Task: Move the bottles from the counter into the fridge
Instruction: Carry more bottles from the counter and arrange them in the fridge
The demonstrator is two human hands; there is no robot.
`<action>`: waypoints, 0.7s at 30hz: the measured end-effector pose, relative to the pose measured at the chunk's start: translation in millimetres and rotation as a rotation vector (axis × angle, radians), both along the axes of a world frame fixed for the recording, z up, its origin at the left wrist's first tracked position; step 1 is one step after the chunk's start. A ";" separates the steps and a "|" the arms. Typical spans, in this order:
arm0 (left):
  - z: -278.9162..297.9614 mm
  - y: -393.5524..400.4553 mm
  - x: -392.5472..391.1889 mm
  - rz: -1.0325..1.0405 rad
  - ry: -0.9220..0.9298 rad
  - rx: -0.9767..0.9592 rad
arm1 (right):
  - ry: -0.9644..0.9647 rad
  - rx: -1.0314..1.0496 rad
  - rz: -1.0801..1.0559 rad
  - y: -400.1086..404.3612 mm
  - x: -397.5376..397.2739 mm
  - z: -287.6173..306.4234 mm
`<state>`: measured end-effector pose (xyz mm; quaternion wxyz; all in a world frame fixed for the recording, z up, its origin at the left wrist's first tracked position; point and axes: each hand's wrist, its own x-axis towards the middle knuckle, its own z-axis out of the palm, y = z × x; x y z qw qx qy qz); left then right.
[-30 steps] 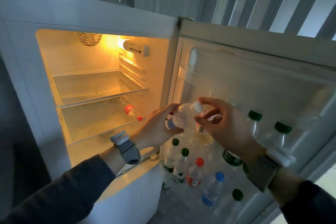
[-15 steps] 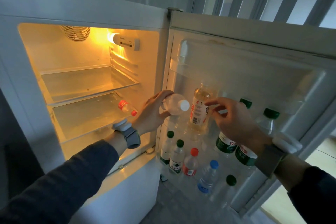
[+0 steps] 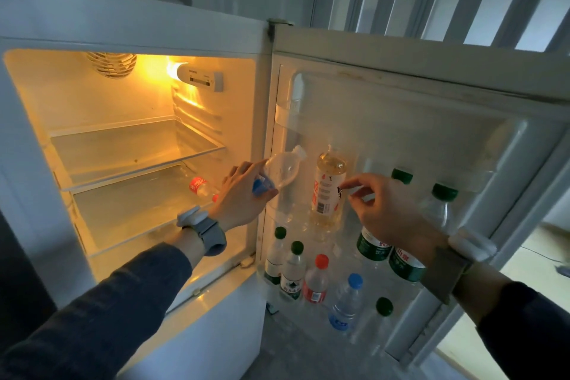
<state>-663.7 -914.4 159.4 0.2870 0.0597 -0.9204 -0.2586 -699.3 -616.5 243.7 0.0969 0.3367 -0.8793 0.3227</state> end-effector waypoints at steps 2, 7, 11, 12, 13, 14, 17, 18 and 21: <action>6.2 5.8 -2.9 -0.008 -0.026 0.075 | 0.012 0.006 -0.005 -2.1 -1.7 -0.3; 21.1 16.6 -18.2 -0.039 -0.044 0.161 | 0.021 0.003 0.003 -12.2 -4.1 -0.4; 22.3 23.5 -30.0 -0.057 -0.054 0.239 | 0.015 0.024 0.002 -15.1 -2.0 -1.6; 22.6 25.4 -31.9 -0.068 -0.060 0.266 | 0.019 0.029 0.003 -15.3 -1.2 -2.6; 23.0 27.4 -33.7 -0.082 -0.063 0.293 | 0.021 0.034 0.002 -15.0 -1.3 -4.3; 23.9 29.3 -35.8 -0.097 -0.061 0.316 | 0.019 0.040 -0.002 -14.6 -1.5 -5.6; 27.2 34.7 -38.8 -0.132 -0.023 0.371 | -0.010 0.080 -0.011 -13.6 -3.1 -10.2; 27.8 36.9 -39.5 -0.148 -0.003 0.390 | -0.024 0.093 -0.009 -13.2 -2.9 -11.4; 26.6 38.9 -41.1 -0.168 0.051 0.441 | -0.054 0.124 0.010 -12.5 -1.3 -15.0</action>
